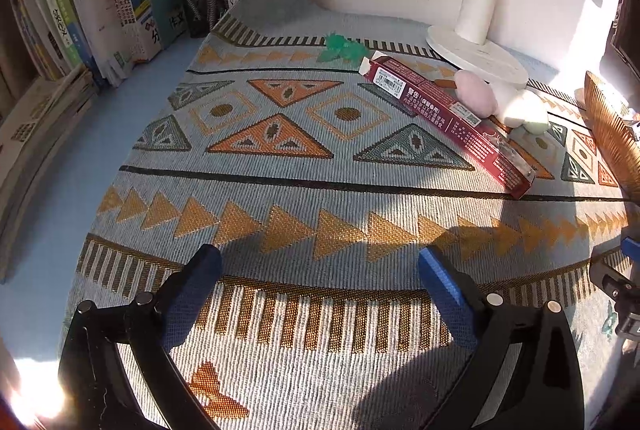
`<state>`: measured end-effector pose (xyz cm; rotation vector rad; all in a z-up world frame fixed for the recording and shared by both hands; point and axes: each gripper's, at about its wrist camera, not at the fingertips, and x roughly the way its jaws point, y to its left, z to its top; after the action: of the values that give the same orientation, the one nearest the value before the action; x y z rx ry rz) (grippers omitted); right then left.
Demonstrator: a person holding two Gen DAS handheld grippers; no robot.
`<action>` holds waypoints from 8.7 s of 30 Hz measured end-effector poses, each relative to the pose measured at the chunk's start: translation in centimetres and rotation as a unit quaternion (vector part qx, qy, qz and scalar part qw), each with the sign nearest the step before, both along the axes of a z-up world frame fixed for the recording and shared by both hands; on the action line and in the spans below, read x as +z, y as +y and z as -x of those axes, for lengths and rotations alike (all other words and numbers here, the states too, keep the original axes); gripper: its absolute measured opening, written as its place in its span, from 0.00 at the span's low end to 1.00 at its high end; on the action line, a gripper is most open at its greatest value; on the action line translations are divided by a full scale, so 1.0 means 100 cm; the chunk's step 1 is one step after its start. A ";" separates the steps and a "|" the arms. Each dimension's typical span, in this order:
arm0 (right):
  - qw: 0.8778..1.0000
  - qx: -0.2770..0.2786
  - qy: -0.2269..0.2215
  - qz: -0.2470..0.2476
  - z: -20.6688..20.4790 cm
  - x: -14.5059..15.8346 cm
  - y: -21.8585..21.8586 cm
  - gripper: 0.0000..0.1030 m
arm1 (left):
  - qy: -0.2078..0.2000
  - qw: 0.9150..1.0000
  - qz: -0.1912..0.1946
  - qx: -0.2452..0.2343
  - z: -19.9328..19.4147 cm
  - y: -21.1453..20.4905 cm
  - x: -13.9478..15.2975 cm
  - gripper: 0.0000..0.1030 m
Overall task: Organize objects
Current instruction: 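Move both grippers back over the rug toward the remaining items, then grasp the dark red long box with the left gripper while the right grasps the stacked plush toy, then carry the dark red box and stacked plush toy over the amber bowl, then open both grippers to drop the box and plush toy into the bowl, then move both grippers back over the rug toward the last toys, then grasp the green plastic toy with the left gripper while the right grasps the black toy figure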
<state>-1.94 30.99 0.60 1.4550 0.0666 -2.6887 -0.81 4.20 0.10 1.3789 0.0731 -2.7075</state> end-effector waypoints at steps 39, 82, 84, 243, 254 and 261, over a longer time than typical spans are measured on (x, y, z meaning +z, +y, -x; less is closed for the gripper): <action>0.968 0.221 0.003 0.123 0.089 0.042 -0.057 0.78 | -0.033 0.998 -0.025 -0.041 0.066 -0.001 0.015 0.34; 0.997 0.027 -0.006 0.068 -0.042 0.021 0.028 0.79 | 0.027 0.995 -0.075 -0.059 -0.014 0.000 0.007 0.14; 0.996 0.023 0.001 0.082 -0.041 0.020 0.029 0.79 | 0.029 0.995 -0.070 -0.058 -0.014 0.002 0.007 0.14; 1.000 -0.007 -0.009 -0.002 -0.006 0.006 -0.010 1.00 | -0.021 0.999 -0.007 0.036 -0.003 -0.060 -0.002 1.00; 0.980 0.184 0.011 0.079 -0.081 0.035 -0.091 0.90 | 0.012 0.996 -0.046 -0.076 0.057 -0.066 0.030 0.99; 0.978 0.203 -0.001 0.038 -0.079 0.014 -0.116 0.80 | 0.030 0.997 -0.009 -0.070 0.138 -0.049 0.033 0.99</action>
<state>5.92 19.39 2.01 1.2611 0.2300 -2.3330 -14.60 -0.75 3.40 1.3559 0.0043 -2.8695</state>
